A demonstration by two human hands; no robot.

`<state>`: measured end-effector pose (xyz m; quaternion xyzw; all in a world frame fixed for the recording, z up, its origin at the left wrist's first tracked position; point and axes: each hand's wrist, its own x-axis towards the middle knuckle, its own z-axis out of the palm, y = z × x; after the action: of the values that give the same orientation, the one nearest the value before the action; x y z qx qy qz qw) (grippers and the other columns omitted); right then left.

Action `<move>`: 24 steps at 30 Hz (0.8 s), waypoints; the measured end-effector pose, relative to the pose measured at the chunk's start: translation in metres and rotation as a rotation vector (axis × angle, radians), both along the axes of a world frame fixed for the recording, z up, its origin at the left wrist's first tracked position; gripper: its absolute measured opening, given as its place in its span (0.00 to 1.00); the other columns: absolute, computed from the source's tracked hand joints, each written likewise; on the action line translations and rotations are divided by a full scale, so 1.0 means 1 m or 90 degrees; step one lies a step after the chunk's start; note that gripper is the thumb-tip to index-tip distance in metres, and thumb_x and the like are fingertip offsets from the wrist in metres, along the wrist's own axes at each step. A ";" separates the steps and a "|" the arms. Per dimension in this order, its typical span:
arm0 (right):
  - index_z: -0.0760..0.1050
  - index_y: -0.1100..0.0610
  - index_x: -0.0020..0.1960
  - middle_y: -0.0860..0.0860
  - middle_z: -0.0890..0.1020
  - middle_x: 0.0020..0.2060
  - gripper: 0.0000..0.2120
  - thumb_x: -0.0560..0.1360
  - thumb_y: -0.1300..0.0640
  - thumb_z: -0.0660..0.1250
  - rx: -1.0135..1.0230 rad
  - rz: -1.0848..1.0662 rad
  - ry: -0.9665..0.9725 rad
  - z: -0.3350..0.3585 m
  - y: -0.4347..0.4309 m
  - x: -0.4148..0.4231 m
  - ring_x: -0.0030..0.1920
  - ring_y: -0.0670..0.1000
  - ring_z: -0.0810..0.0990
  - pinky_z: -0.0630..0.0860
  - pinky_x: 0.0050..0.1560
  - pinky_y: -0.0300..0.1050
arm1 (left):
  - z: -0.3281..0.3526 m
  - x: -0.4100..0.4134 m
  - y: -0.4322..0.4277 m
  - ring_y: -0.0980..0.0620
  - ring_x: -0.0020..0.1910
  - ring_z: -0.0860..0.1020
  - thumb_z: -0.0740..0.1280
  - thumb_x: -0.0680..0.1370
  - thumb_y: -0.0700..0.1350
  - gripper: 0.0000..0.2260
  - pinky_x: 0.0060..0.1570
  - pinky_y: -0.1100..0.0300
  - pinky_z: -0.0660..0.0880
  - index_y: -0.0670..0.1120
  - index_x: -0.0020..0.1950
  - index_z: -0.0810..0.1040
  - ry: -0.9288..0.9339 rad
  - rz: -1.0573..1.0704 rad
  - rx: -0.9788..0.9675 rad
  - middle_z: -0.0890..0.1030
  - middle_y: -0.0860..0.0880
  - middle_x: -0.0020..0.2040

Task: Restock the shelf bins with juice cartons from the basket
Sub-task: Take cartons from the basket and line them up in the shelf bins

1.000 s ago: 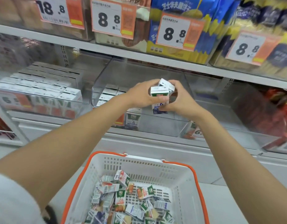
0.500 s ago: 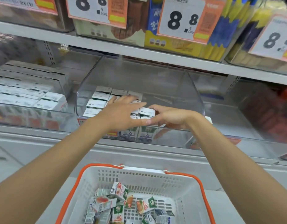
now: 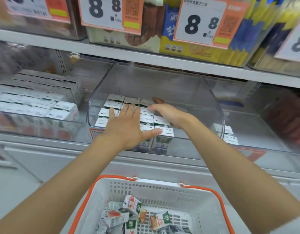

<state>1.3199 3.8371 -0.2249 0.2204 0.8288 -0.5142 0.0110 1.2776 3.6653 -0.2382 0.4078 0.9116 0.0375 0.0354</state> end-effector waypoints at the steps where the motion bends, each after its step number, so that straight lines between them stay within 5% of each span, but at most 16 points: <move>1: 0.60 0.49 0.76 0.47 0.67 0.73 0.28 0.78 0.46 0.62 0.026 -0.004 0.004 -0.002 -0.001 -0.007 0.61 0.47 0.70 0.66 0.53 0.38 | 0.000 0.001 -0.001 0.49 0.79 0.43 0.32 0.57 0.81 0.59 0.74 0.39 0.39 0.47 0.80 0.44 -0.008 0.000 0.003 0.47 0.47 0.80; 4: 0.71 0.53 0.68 0.53 0.76 0.66 0.17 0.81 0.50 0.60 0.052 -0.021 0.003 -0.003 0.005 -0.019 0.62 0.52 0.76 0.69 0.40 0.28 | 0.000 0.000 -0.001 0.49 0.79 0.44 0.33 0.57 0.81 0.59 0.74 0.39 0.40 0.46 0.80 0.45 -0.008 0.000 0.011 0.46 0.47 0.80; 7: 0.70 0.52 0.69 0.50 0.74 0.67 0.17 0.82 0.51 0.59 0.046 0.018 -0.016 -0.001 0.007 -0.019 0.60 0.49 0.74 0.69 0.52 0.36 | 0.002 0.000 0.000 0.49 0.79 0.43 0.33 0.57 0.81 0.59 0.74 0.38 0.41 0.45 0.79 0.44 -0.015 -0.005 0.005 0.47 0.47 0.80; 13: 0.44 0.48 0.80 0.46 0.57 0.77 0.42 0.75 0.33 0.60 0.175 0.052 -0.053 0.002 0.007 0.014 0.75 0.51 0.61 0.62 0.64 0.41 | 0.004 0.001 -0.009 0.50 0.79 0.46 0.34 0.58 0.81 0.59 0.73 0.35 0.38 0.45 0.79 0.49 0.042 -0.007 0.022 0.52 0.47 0.80; 15: 0.39 0.48 0.79 0.45 0.57 0.76 0.47 0.73 0.31 0.62 0.157 0.056 -0.083 -0.001 0.003 0.032 0.73 0.52 0.63 0.66 0.62 0.42 | 0.004 0.000 -0.017 0.51 0.79 0.47 0.34 0.57 0.82 0.60 0.72 0.34 0.38 0.44 0.79 0.50 0.078 0.018 0.008 0.53 0.47 0.80; 18: 0.37 0.49 0.79 0.49 0.50 0.79 0.50 0.72 0.32 0.64 0.123 0.075 -0.106 0.000 -0.008 0.048 0.78 0.52 0.54 0.57 0.71 0.44 | 0.007 0.006 -0.027 0.50 0.78 0.50 0.35 0.57 0.81 0.60 0.73 0.35 0.43 0.42 0.79 0.51 0.034 0.034 -0.008 0.54 0.47 0.79; 21: 0.43 0.50 0.80 0.53 0.48 0.79 0.46 0.74 0.38 0.67 0.182 0.034 -0.042 0.010 -0.024 0.061 0.78 0.54 0.50 0.54 0.76 0.52 | 0.011 0.019 -0.032 0.48 0.77 0.56 0.50 0.68 0.77 0.49 0.74 0.40 0.47 0.44 0.77 0.57 0.088 0.006 0.062 0.61 0.45 0.77; 24: 0.64 0.55 0.73 0.53 0.65 0.70 0.30 0.75 0.50 0.69 0.364 -0.039 0.211 0.006 -0.052 0.085 0.66 0.50 0.69 0.68 0.68 0.50 | 0.004 0.046 -0.043 0.43 0.61 0.72 0.70 0.71 0.61 0.24 0.60 0.48 0.64 0.47 0.60 0.77 0.201 -0.059 0.267 0.78 0.46 0.57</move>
<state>1.4046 3.7856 -0.2187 0.1529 0.9230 -0.2897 -0.2019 1.3239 3.6222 -0.2345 0.4480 0.8587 0.1598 -0.1909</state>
